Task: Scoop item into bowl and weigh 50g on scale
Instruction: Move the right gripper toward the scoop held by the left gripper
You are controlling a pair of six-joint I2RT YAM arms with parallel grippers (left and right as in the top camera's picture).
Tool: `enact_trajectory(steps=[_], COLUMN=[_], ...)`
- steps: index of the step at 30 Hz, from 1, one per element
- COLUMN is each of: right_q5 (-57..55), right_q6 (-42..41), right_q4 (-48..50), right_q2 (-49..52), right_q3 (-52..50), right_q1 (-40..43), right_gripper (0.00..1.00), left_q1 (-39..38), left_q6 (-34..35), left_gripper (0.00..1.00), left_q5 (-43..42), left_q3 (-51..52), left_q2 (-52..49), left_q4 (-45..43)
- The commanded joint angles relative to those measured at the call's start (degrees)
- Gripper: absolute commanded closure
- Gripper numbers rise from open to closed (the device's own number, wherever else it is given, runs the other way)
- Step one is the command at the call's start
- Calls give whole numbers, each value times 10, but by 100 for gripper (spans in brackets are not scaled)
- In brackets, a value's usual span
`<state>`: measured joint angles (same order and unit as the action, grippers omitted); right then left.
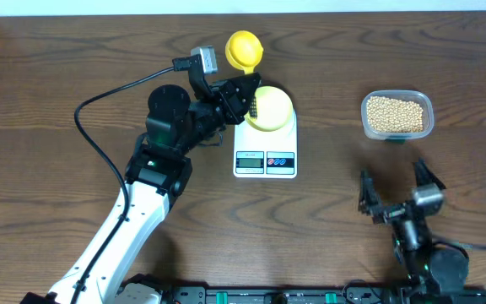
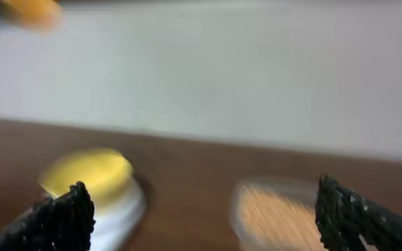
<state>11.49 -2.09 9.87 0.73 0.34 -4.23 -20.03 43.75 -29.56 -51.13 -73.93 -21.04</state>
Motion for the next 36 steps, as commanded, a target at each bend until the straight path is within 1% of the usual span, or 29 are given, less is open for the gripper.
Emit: enact_trajectory(steps=[1, 2, 4, 5, 7, 9, 13, 16, 19, 21, 23, 28, 29, 30, 34, 35, 36], right_q5=[101, 101, 90, 81, 70, 68, 68, 73, 94, 124, 169, 349, 369, 382, 384, 384, 383], right_q6=[-35, -34, -34, -34, -34, -34, -34, -34, -34, -34, -32, -75, -87, -117, -324, -377, -420], right_q4=[102, 130, 211, 235, 243, 211, 87, -11, -94, -109, -100, -51, -28, -2, 91, 112, 126], right_q2=[-3, -3, -3, -3, 0, 14, 77, 158, 267, 330, 381, 475, 487, 502, 555, 568, 579], right_q3=[0, 0, 1, 6, 24, 56, 142, 221, 311, 352, 378, 393, 393, 393, 393, 393, 393], right_q1=[-4, -4, -3, -3, -3, -3, -3, -3, -3, -3, -3, -4, -4, -4, -4, -4, -4], right_gripper=[1, 1, 1, 1, 1, 1, 1, 1, 1, 1, 1, 1, 1, 1, 1, 2, 8], left_q1=[-7, -7, -13, -17, -25, -33, -53, -67, -80, -87, -92, -96, -96, -96, -96, -96, -96], left_q6=[3, 3, 10, 14, 22, 34, 36, 46, 83, 98, 101, 101, 101, 101, 87, 81, 73], left_gripper=[93, 93, 93, 93, 93, 93, 93, 93, 93, 93, 93, 93, 93, 93, 93, 93, 93], left_q5=[7, 9, 34, 49, 71, 84, 102, 128, 138, 138, 138, 138, 138, 138, 141, 143, 146], left_q3=[-6, -7, -7, -7, -7, -7, -7, -7, -7, -7, -7, -6, -6, -7, -6, -6, -6], left_q2=[6, 6, 6, 6, 6, 6, 6, 6, 6, 6, 6, 6, 6, 6, 2, 1, -1], left_q4=[-21, -24, -25, -25, -25, -25, -25, -24, -25, -24, -24, -24, -24, -24, -25, -24, -24])
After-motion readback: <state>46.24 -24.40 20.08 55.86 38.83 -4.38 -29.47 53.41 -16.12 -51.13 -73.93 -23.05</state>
